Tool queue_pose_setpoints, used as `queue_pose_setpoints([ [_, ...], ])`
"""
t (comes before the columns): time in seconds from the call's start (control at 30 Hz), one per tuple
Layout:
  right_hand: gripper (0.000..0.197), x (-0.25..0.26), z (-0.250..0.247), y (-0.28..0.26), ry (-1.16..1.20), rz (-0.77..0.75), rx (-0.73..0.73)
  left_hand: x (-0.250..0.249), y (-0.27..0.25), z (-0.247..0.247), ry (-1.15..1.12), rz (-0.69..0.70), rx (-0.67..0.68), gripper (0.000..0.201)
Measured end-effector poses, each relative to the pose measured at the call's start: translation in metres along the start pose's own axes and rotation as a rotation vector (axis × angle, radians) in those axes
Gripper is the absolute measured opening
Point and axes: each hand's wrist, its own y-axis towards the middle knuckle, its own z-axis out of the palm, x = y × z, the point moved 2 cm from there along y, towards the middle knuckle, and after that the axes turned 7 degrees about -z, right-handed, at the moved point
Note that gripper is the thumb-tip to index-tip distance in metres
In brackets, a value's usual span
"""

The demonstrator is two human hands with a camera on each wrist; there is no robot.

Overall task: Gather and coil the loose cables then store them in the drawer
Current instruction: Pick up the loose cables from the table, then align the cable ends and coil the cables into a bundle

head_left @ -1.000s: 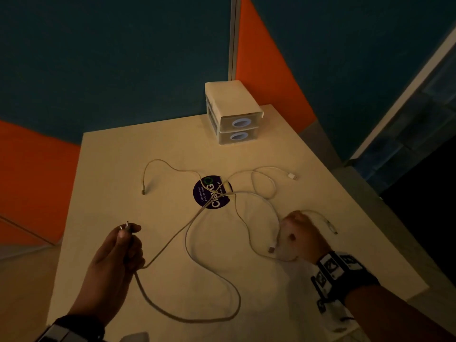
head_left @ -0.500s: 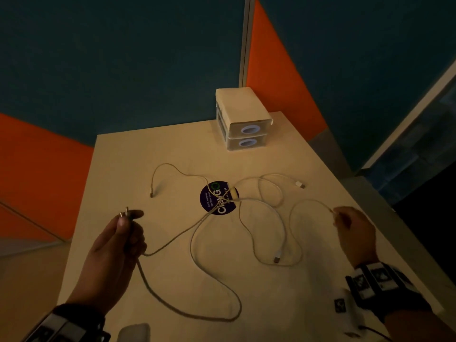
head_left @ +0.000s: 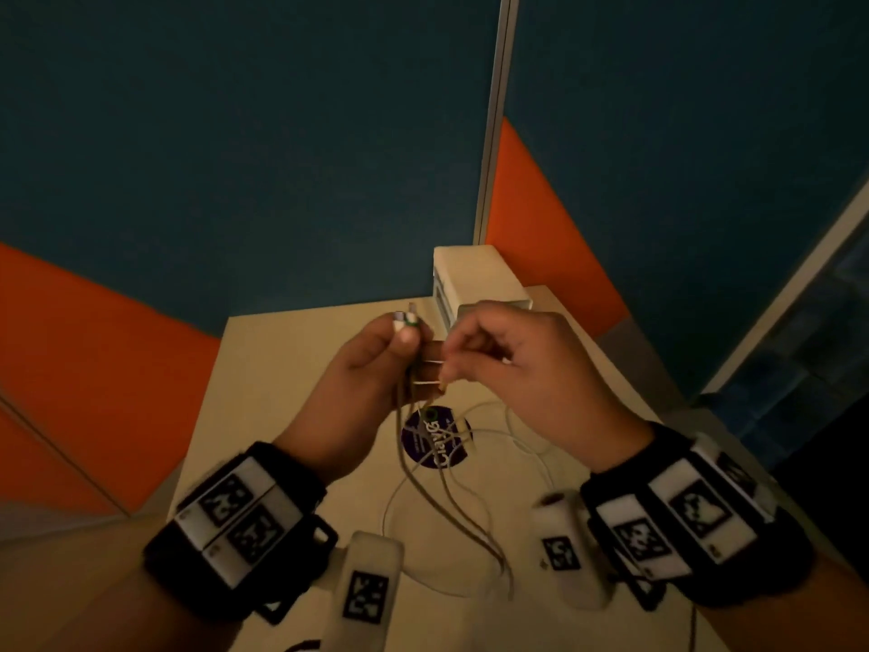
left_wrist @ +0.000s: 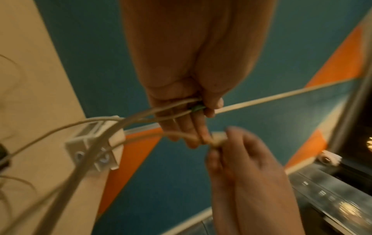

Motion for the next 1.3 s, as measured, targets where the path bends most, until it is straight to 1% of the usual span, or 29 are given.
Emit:
queue_pose_setpoints([
  [0.07, 0.005, 0.007, 0.003, 0.011, 0.023, -0.007, -0.068, -0.007, 0.002, 0.009, 0.020, 0.010, 0.006, 0.031],
  [0.17, 0.006, 0.010, 0.005, 0.019, 0.047, 0.027, -0.167, -0.014, 0.002, 0.016, -0.017, 0.008, -0.028, 0.031],
  [0.3, 0.007, 0.011, 0.011, 0.021, 0.029, 0.034, -0.223, -0.015, 0.000, 0.019, 0.000, 0.036, -0.105, 0.029],
  [0.33, 0.010, 0.011, 0.012, 0.022, -0.003, 0.029, -0.233, -0.013, 0.000, 0.019, -0.006, 0.044, -0.114, 0.030],
  [0.37, 0.017, 0.011, 0.012, 0.022, -0.048, 0.026, -0.235, -0.013, -0.001, 0.019, -0.017, 0.051, -0.115, 0.031],
  [0.43, 0.037, 0.011, 0.012, 0.024, -0.091, 0.039, -0.184, -0.014, -0.002, 0.017, -0.021, 0.055, -0.101, 0.031],
  [0.47, 0.042, 0.012, 0.012, 0.026, -0.088, 0.041, -0.129, -0.016, -0.003, 0.017, -0.007, 0.058, -0.087, 0.032],
  [0.6, 0.042, 0.023, 0.009, 0.034, -0.174, 0.012, 0.102, -0.025, 0.000, 0.014, 0.036, 0.049, -0.074, 0.028],
  [0.63, 0.046, 0.024, 0.007, 0.036, -0.173, 0.017, 0.116, -0.029, 0.002, 0.013, 0.022, 0.043, -0.076, 0.033],
  [0.67, 0.053, 0.025, 0.005, 0.037, -0.135, 0.036, 0.093, -0.032, 0.003, 0.012, 0.007, 0.050, -0.073, 0.037],
  [0.73, 0.065, 0.024, 0.007, 0.035, 0.068, 0.111, 0.020, -0.042, 0.005, 0.011, -0.031, 0.093, -0.036, 0.037],
  [0.77, 0.066, 0.023, 0.011, 0.033, 0.197, 0.164, 0.008, -0.046, 0.006, 0.011, -0.059, 0.112, -0.012, 0.036],
  [0.83, 0.060, 0.017, 0.023, 0.026, 0.408, 0.283, 0.026, -0.052, 0.008, 0.009, -0.121, 0.133, -0.006, 0.031],
  [0.87, 0.053, 0.013, 0.029, 0.021, 0.457, 0.317, 0.060, -0.054, 0.009, 0.008, -0.137, 0.143, -0.015, 0.029],
  [0.97, 0.014, 0.009, 0.043, 0.004, 0.516, 0.295, 0.196, -0.057, 0.012, 0.004, -0.115, 0.186, -0.037, 0.024],
  [1.0, 0.011, 0.006, 0.046, -0.003, 0.543, 0.304, 0.216, -0.059, 0.013, 0.001, -0.115, 0.206, -0.048, 0.023],
  [1.07, 0.020, -0.005, 0.051, -0.018, 0.605, 0.355, 0.250, -0.066, 0.016, -0.009, -0.158, 0.244, -0.071, 0.020],
  [1.13, 0.024, -0.019, 0.057, -0.037, 0.567, 0.358, 0.316, -0.078, 0.020, -0.021, -0.200, 0.289, -0.123, 0.018],
  [1.2, 0.026, -0.034, 0.064, -0.059, 0.408, 0.371, 0.399, -0.092, 0.024, -0.034, -0.220, 0.337, -0.186, 0.018],
  [1.3, 0.024, -0.061, 0.074, -0.099, 0.206, 0.391, 0.525, -0.117, 0.027, -0.052, -0.259, 0.412, -0.261, 0.021],
])
